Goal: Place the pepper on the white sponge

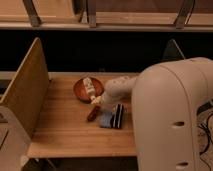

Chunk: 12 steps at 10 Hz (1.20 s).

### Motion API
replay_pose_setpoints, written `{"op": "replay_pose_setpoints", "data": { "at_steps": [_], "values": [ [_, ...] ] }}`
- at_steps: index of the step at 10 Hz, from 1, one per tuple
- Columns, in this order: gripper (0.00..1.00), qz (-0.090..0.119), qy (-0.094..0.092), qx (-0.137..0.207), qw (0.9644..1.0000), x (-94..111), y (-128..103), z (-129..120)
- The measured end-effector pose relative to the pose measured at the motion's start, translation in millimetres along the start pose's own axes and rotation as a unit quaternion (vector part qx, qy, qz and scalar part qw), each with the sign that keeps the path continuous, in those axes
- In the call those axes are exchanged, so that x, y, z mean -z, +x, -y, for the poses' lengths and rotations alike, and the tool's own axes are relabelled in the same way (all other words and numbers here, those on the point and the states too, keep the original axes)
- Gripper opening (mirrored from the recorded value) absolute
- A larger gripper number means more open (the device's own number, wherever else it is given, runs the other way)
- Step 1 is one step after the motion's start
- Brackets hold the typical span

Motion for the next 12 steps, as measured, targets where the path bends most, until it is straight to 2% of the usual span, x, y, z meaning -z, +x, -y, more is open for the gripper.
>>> {"op": "replay_pose_setpoints", "data": {
  "at_steps": [2, 5, 7, 10, 12],
  "values": [
    [0.80, 0.008, 0.021, 0.016, 0.9996, 3.6, -3.0, -0.5],
    [0.80, 0.028, 0.079, 0.058, 0.9948, 11.0, -4.3, -15.8],
    [0.80, 0.029, 0.096, 0.067, 0.9927, 9.9, 3.9, -26.4],
    [0.80, 0.012, 0.092, 0.070, 0.9932, -4.7, 20.0, -41.5],
    [0.80, -0.007, 0.091, 0.082, 0.9924, -21.0, 31.2, -53.4]
  ]
}}
